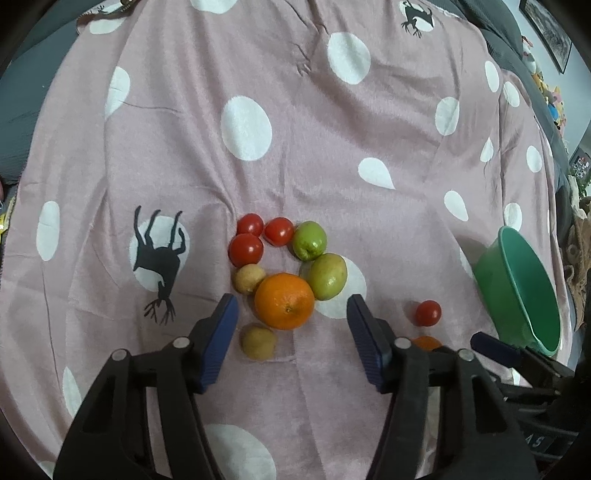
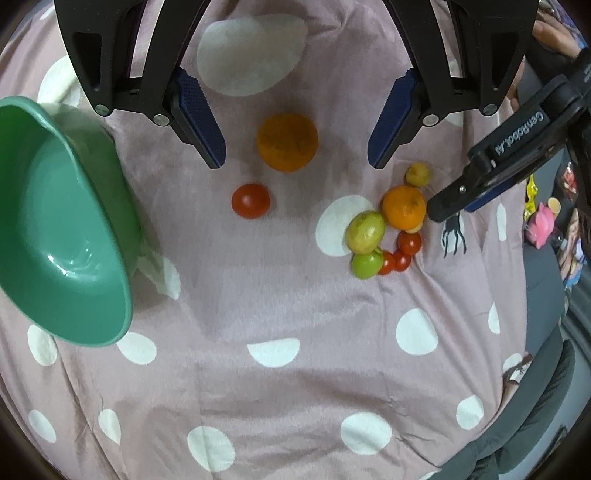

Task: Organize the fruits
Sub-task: 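Move the left tool to the large orange while the right tool approaches the dark orange, then close the left tool on the large orange while the right tool grasps the dark orange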

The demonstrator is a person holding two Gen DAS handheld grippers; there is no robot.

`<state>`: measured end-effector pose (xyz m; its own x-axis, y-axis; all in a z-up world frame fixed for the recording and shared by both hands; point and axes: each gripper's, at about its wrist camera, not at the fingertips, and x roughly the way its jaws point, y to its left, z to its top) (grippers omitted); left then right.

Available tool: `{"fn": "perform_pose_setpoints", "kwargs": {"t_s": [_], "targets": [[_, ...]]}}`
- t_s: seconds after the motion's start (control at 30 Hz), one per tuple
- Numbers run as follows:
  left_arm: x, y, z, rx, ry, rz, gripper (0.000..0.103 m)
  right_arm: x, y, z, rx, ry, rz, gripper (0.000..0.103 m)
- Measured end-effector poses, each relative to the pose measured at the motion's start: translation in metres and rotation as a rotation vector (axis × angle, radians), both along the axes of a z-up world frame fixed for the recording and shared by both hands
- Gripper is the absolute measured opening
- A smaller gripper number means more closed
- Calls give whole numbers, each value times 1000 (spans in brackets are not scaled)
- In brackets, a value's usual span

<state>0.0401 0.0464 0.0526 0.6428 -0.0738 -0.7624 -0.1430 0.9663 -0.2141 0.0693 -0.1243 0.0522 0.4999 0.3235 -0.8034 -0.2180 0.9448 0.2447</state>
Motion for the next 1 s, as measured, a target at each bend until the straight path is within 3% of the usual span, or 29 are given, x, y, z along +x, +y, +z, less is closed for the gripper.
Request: {"fn": "perform_pose_setpoints", "kwargs": {"t_s": [0.57, 0.67, 0.73, 0.77, 1.0], "targets": [[32, -9, -37, 38, 126, -17, 53, 11, 9, -18, -92, 76, 29, 66], [39, -7, -43, 33, 157, -8, 46, 13, 11, -23, -108, 98, 34, 53], [41, -5, -47, 18, 169, -4, 47, 14, 13, -26, -121, 102, 36, 50], [42, -5, -49, 6, 169, -4, 47, 15, 14, -26, -126, 102, 37, 44], [38, -7, -48, 6, 165, 4, 45, 15, 13, -25, -120, 95, 40, 43]]}}
